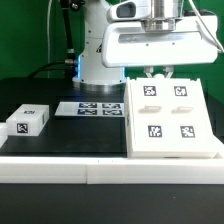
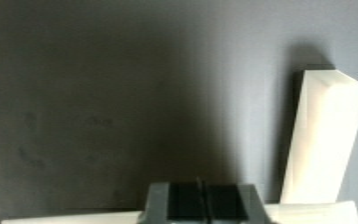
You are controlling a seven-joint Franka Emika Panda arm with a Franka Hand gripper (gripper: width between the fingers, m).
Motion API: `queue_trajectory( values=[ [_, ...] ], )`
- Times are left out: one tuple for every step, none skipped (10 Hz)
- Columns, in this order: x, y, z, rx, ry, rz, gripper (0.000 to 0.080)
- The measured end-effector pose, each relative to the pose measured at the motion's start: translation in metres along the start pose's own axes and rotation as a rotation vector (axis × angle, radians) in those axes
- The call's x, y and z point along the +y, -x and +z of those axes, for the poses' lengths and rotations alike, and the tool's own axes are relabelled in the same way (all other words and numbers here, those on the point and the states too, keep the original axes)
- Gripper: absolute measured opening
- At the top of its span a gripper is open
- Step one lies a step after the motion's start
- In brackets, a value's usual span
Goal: Assemble cabinet
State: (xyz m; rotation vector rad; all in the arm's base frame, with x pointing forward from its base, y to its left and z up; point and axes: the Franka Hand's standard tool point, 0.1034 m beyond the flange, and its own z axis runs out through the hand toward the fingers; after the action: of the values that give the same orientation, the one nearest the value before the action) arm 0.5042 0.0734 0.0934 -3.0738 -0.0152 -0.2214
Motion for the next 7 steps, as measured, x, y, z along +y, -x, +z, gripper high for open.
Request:
queue_trajectory(
  values=[
    [0.0, 0.0, 0.0, 0.0, 0.0, 0.0, 0.0002],
    [0.0, 0.0, 0.0, 0.0, 0.0, 0.0, 0.0002],
    [0.0, 0.0, -0.001, -0.002, 0.0, 0.0, 0.0002],
    [0.0, -0.003, -0.004, -0.002, -0.002, 0.001, 0.0002],
    [0.0, -0.006, -0.008, -0.009, -0.004, 0.002, 0.0002],
    [0.0, -0.01, -0.012, -0.018, -0.006, 0.002, 0.0002],
    [-0.001, -0.016, -0.015, -0.026, -0.008, 0.002, 0.0002]
  ],
)
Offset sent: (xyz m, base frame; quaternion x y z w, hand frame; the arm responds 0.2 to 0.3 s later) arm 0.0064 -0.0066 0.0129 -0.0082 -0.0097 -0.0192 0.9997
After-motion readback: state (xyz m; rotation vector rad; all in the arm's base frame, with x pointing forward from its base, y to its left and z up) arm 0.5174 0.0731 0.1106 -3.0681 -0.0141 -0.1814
